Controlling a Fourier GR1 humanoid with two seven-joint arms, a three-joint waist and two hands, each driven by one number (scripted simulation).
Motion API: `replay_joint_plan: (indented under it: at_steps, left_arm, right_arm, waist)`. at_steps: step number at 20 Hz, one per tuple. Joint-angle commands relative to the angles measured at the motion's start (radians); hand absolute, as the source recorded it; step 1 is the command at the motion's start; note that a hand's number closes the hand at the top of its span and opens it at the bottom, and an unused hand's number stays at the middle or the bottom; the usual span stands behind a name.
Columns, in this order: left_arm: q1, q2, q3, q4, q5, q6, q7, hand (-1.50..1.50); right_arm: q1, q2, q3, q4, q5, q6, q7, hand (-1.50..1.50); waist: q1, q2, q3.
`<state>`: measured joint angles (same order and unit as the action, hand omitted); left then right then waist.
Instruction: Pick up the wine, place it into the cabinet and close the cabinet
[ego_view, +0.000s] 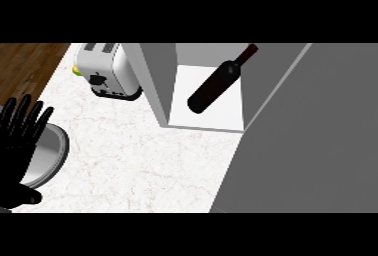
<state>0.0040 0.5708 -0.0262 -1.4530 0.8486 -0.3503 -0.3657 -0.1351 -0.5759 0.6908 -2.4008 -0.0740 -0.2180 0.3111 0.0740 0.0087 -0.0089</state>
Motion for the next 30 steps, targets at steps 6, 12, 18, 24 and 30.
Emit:
replay_joint_plan:
  at_steps: [6,12,18,24,30]
  left_arm:
    - [-0.03,0.002,0.023,0.061,0.004,-0.023,0.007,-1.5]
    - [-0.005,0.029,0.076,0.079,0.019,-0.062,0.014,-1.5]
    - [-0.034,0.033,0.111,0.136,0.017,-0.094,0.017,-1.5]
    - [-0.002,0.026,0.147,0.15,-0.018,-0.134,-0.014,-1.5]
    - [0.037,-0.004,0.15,0.115,-0.044,-0.112,-0.005,-1.5]
  right_arm:
    - [-0.472,0.479,0.044,0.288,-0.031,-0.105,0.268,1.5]
    - [-0.806,0.571,-0.073,0.581,-0.108,-0.161,0.34,1.5]
    - [-0.933,0.575,-0.154,0.848,-0.255,-0.196,0.174,1.5]
    - [-0.805,0.576,-0.209,0.879,-0.296,-0.101,0.096,1.5]
    - [-0.811,0.557,-0.305,1.039,-0.294,-0.015,0.041,1.5]
  waist:
    - [-0.018,-0.003,0.001]
    - [-0.044,-0.007,0.007]
    - [-0.047,-0.002,0.007]
    - [-0.066,-0.006,0.008]
    - [-0.065,-0.007,0.009]
